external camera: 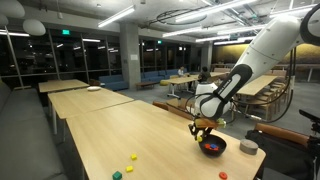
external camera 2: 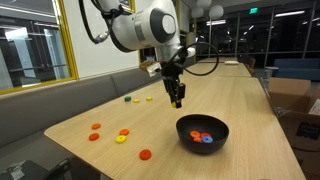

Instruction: Put some of the rings in the black bowl

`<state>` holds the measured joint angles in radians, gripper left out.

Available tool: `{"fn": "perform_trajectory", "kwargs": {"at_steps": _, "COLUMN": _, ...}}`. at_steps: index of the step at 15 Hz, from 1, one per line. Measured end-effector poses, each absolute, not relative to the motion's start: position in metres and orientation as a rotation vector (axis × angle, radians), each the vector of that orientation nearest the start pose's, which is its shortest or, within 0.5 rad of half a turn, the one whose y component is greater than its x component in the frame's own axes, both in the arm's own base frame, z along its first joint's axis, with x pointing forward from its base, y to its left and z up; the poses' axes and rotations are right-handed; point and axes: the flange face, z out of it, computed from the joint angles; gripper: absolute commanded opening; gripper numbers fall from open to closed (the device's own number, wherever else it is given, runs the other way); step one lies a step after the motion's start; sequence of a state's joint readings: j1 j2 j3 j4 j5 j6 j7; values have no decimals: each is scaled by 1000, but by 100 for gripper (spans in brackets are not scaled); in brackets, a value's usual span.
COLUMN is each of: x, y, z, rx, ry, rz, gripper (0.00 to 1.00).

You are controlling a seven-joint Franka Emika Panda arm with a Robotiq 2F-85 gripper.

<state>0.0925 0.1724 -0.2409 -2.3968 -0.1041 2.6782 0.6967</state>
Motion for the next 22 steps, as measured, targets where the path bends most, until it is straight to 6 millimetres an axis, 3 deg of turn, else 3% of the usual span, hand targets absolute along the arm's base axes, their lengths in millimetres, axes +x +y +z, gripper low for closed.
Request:
{"fn": "perform_trajectory", "kwargs": {"at_steps": 4, "x": 490, "y": -116, "z": 260, "rx": -2916, "ry": 1302, "rz": -204, "gripper": 24}}
{"fn": "perform_trajectory", "kwargs": {"at_steps": 5, "x": 487, "y": -123, "z": 259, "rx": -2906, "ry": 1325, "rz": -200, "gripper": 28}}
{"fn": "perform_trajectory", "kwargs": {"at_steps": 6, "x": 485, "y": -128, "z": 258, "rx": -2896, "ry": 1346, "rz": -196, "gripper": 68}}
{"fn": "perform_trajectory", "kwargs": {"at_steps": 8, "x": 483, "y": -136, "z": 258, "rx": -2874, "ry": 1381, "rz": -190, "gripper": 74}}
{"fn": "perform_trajectory", "kwargs": {"at_steps": 11, "x": 482, "y": -138, "z": 257, "rx": -2841, "ry": 1415, "rz": -182, "gripper": 96}}
{"fn": "perform_trajectory", "kwargs": {"at_steps": 13, "x": 483, "y": -134, "z": 256, "rx": -2836, "ry": 1411, "rz": -175, "gripper": 100}}
{"fn": "perform_trajectory", "kwargs": {"at_steps": 17, "x": 491, "y": -99, "z": 252, "rx": -2870, "ry": 1314, "rz": -150, "gripper": 100}}
{"fn": "perform_trajectory", "kwargs": {"at_steps": 22, "x": 500, "y": -2, "z": 246, "rx": -2965, "ry": 1018, "rz": -63, "gripper": 100}}
